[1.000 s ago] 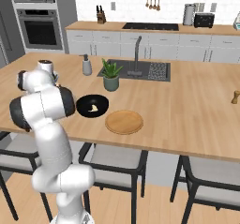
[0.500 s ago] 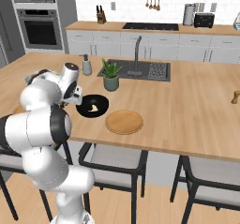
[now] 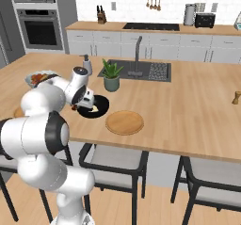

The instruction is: Pick the chicken drumstick and mushroom from their plates and place them in the bowl. Then put the bowl in the fridge.

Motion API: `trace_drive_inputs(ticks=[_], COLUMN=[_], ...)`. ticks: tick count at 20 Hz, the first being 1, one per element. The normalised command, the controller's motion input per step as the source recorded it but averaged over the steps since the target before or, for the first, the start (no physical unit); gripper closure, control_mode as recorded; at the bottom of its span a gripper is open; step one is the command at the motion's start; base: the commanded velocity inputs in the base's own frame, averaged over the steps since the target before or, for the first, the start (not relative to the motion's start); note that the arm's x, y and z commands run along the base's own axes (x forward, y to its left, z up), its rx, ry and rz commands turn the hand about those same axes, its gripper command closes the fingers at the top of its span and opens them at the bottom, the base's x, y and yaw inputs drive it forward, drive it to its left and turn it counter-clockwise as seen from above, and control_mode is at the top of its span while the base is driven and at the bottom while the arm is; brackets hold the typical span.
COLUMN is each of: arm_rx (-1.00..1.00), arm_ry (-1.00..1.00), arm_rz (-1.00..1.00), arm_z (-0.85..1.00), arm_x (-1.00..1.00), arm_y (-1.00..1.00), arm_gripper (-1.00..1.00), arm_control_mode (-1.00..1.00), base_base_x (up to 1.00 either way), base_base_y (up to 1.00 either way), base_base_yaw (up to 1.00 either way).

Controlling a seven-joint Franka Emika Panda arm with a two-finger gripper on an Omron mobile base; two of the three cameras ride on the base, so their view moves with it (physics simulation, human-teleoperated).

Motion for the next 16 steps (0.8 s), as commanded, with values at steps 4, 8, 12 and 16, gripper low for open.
trace_drive_inputs(ticks=[4,8,12,16], arm_rx=[-0.13,-0.09,-0.03,-0.01], arm_ry=[0.0,0.01,0.07,0.1], arm_rz=[-0.16,-0.18,-0.15,-0.08], arm_z=[0.0,0.0,-0.05,-0.39], arm_x=[0.3,0.44,0.39,0.29], arm_y=[-0.02,-0.18,-0.39,-0.21], arm_gripper=[1.0,1.0,1.0,1.0], arm_control_mode=[-1.0,-1.0,-1.0,-1.0], base_base_x=[0.0,0.0,0.0,0.0], base_base_y=[0.0,0.0,0.0,0.0], base_base_yaw=[0.0,0.0,0.0,0.0])
